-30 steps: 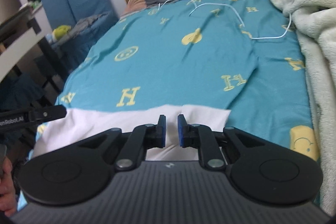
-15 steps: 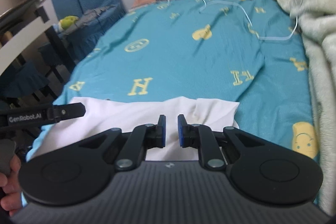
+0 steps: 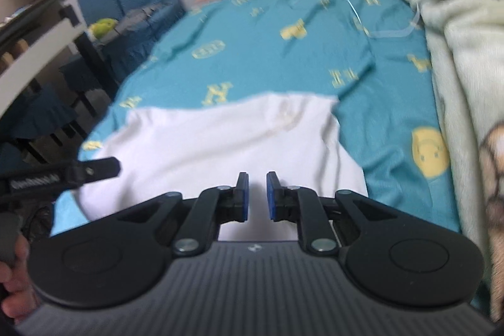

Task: Fold clothes

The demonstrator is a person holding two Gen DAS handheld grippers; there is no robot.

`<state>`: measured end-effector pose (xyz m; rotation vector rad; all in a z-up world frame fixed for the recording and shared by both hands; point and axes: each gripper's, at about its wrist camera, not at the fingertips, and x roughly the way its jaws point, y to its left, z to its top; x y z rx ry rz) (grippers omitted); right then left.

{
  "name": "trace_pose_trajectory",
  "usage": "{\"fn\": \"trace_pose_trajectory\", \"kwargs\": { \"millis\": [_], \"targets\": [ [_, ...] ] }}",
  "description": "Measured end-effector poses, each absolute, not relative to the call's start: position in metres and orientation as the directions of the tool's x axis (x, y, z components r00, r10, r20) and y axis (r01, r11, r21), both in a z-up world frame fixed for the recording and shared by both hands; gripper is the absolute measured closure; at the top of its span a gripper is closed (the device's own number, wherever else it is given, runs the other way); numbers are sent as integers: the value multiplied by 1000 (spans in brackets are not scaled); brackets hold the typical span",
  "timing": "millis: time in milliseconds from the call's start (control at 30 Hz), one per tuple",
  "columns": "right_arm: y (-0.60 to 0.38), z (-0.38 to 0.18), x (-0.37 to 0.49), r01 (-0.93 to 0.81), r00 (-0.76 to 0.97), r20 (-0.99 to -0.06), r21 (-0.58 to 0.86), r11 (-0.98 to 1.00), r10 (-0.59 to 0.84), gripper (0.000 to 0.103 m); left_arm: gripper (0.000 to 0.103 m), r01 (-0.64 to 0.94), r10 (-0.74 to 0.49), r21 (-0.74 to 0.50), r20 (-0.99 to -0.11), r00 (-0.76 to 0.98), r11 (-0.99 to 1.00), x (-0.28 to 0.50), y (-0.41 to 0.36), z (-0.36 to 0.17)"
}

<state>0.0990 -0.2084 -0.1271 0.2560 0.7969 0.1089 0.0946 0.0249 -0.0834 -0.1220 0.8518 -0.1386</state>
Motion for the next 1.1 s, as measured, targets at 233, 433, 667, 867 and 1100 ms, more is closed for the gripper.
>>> {"fn": "trace_pose_trajectory", "kwargs": {
  "millis": [233, 433, 667, 867, 1100],
  "targets": [
    [-207, -150, 110, 23, 656, -724, 302, 953, 214, 89, 33, 69, -135, -117, -774, 619, 991, 103, 18, -102],
    [-216, -150, 117, 32, 645, -722, 353, 935, 251, 88, 27, 65, -156, -148, -774, 613, 987, 97, 17, -95],
    [-223, -145, 115, 47, 645, -714, 394, 918, 273, 87, 20, 50, -359, -401, -750, 556, 915, 64, 20, -79],
    [-236, -135, 112, 82, 663, -681, 477, 875, 310, 87, 20, -103, -512, -616, -727, 458, 781, 56, 37, -116],
    [-246, -125, 102, 86, 676, -629, 586, 806, 385, 87, 21, -368, -567, -747, -662, 490, 554, 73, 78, -167]
  ]
}}
